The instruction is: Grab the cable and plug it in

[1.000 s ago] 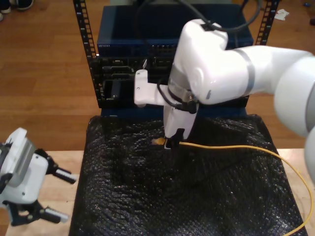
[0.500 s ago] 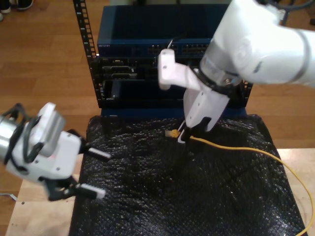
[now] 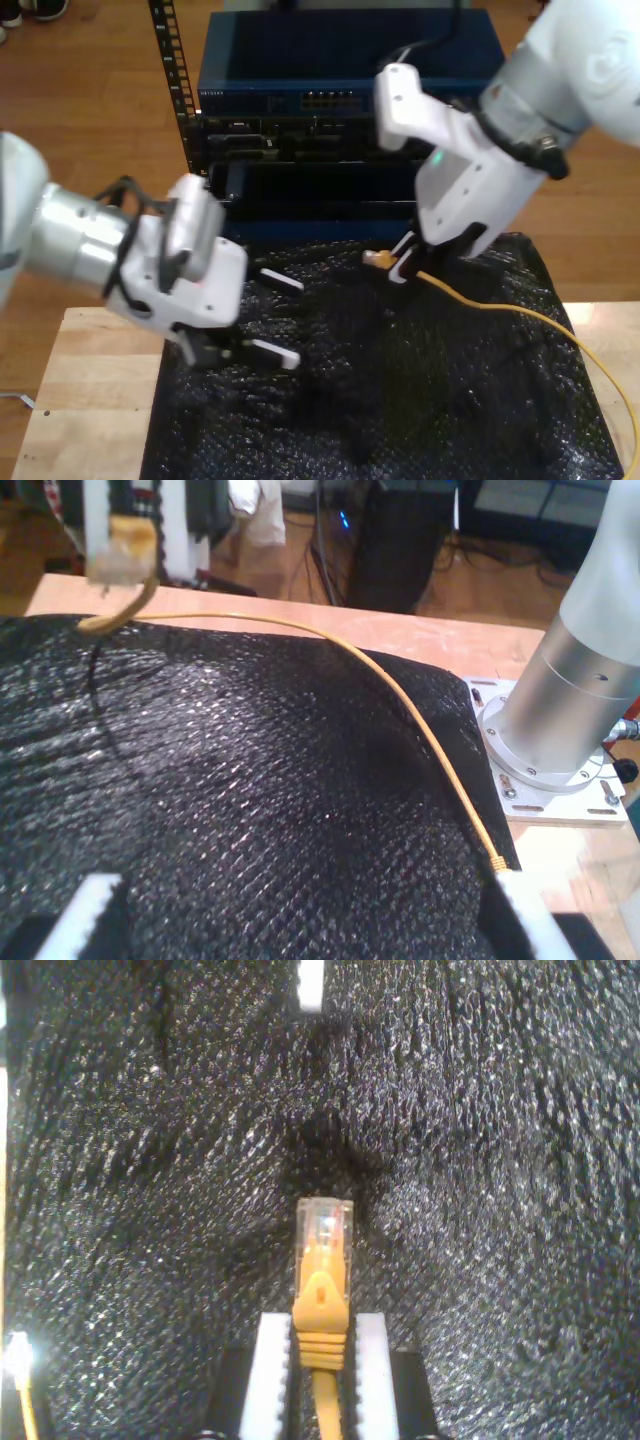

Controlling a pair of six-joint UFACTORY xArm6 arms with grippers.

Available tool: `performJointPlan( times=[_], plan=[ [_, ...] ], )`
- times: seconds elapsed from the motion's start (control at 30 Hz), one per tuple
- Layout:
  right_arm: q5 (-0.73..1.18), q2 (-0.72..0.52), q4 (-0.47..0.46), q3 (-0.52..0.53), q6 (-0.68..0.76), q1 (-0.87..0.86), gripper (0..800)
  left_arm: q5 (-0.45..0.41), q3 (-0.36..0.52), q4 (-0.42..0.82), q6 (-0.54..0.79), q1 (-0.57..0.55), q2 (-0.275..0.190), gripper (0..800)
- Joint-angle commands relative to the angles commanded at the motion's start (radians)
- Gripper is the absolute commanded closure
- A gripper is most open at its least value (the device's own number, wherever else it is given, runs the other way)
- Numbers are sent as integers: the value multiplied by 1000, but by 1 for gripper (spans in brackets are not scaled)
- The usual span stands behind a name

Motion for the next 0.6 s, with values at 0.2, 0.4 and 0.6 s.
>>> performJointPlan(
  times=[0.2, 0.4, 0.6],
  plan=[
    [77, -17, 98, 2, -41, -91, 794, 2, -51, -41, 5, -5, 43, 0],
    [92, -38, 123, 11, -49, -101, 794, 0, -98, -61, 5, -17, 81, 0],
    [92, -55, 124, 17, -48, -100, 794, 0, -143, -69, -2, -89, 83, 0]
  ],
)
